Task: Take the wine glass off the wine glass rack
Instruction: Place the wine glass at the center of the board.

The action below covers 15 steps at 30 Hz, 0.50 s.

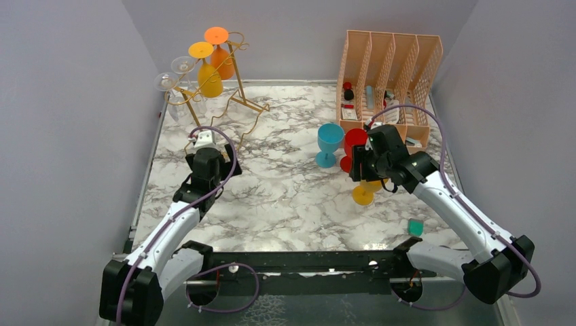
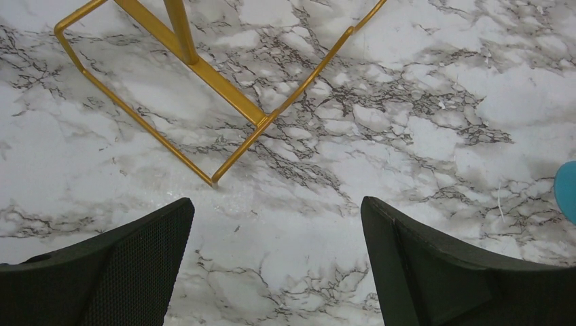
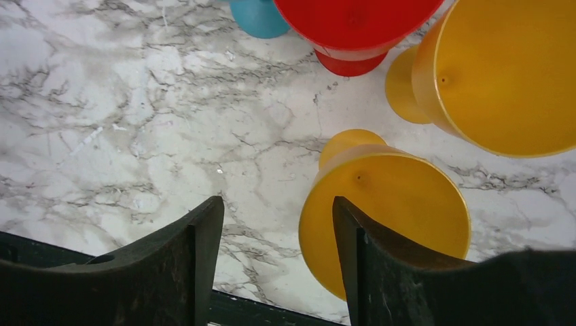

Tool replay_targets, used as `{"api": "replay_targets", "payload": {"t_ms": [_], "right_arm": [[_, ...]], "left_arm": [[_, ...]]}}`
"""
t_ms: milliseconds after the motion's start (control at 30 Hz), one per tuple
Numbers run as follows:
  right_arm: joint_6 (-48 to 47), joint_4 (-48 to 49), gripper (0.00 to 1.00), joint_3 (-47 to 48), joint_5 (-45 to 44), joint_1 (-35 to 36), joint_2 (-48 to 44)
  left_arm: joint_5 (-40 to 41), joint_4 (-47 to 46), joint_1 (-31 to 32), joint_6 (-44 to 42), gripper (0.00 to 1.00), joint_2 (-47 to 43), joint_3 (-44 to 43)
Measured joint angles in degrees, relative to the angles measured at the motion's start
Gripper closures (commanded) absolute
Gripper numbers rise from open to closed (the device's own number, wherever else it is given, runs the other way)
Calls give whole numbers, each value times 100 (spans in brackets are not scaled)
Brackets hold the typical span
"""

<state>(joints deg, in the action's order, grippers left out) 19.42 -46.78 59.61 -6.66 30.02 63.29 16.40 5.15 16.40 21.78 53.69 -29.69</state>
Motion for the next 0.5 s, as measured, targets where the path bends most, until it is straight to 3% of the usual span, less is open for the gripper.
{"api": "replay_targets", "payload": {"t_ms": [500], "right_arm": [[-225, 26, 31, 387, 192, 0, -343]], "left_arm": [[-114, -1847, -240, -966, 1, 962, 444]]}}
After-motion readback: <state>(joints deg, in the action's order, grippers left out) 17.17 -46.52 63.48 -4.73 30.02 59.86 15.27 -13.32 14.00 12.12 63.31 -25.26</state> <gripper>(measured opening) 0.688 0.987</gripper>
